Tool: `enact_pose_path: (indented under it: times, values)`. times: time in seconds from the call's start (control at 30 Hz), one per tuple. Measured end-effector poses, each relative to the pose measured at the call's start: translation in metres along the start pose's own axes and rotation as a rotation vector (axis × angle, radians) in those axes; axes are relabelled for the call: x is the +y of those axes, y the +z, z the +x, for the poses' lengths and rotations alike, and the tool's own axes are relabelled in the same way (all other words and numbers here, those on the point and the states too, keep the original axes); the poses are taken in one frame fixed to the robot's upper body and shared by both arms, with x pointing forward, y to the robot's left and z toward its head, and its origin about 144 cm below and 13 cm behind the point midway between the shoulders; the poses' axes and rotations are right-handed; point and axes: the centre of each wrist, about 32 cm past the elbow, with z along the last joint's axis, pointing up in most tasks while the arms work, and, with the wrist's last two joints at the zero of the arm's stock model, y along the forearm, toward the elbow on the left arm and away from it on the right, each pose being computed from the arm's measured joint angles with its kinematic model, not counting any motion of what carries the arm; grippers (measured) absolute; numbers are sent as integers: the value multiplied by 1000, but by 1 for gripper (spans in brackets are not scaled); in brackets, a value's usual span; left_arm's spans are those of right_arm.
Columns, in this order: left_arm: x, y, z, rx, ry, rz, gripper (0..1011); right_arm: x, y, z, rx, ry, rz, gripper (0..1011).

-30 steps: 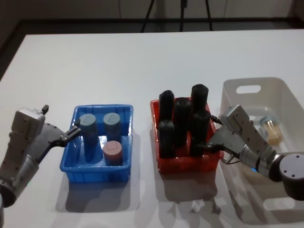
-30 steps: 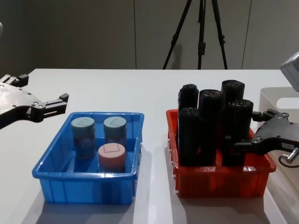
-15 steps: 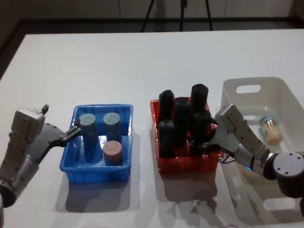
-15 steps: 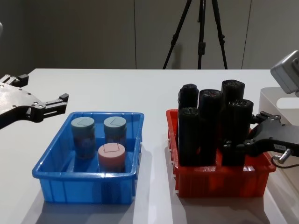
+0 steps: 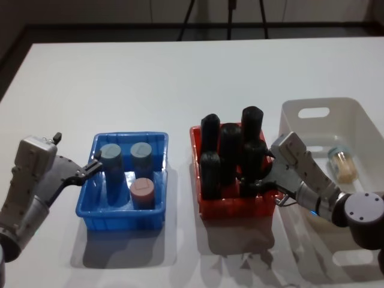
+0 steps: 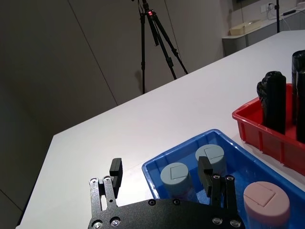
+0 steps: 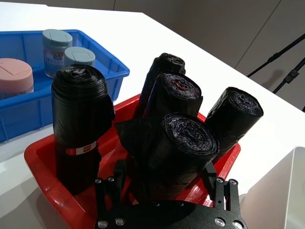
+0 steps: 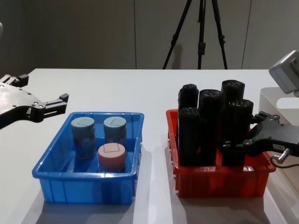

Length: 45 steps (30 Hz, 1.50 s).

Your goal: Pick the cotton swabs from the blue box and place them into the white box.

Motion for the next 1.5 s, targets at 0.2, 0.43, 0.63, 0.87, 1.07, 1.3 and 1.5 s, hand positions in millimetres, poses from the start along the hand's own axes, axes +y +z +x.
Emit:
enact_pose_path:
  times: [0.2, 0.43, 0.63, 0.87, 1.07, 1.3, 1.5]
  values:
    - [0, 0, 0, 0, 0, 0, 1001, 0, 0, 0, 0, -1, 0, 966]
    - [0, 0, 0, 0, 0, 0, 1002, -1, 0, 0, 1, -2, 0, 785]
    - [0, 0, 0, 0, 0, 0, 1001, -1, 0, 0, 1, -2, 0, 638]
    - [0, 0, 0, 0, 0, 0, 1001, -1, 0, 0, 1, -2, 0, 555]
    - [0, 0, 0, 0, 0, 0, 1001, -1, 0, 0, 1, -2, -1, 519]
    - [0, 0, 0, 0, 0, 0, 1001, -1, 0, 0, 1, -2, -1, 496]
    - [0, 0, 0, 0, 0, 0, 1002, -1, 0, 0, 1, -2, -1, 491]
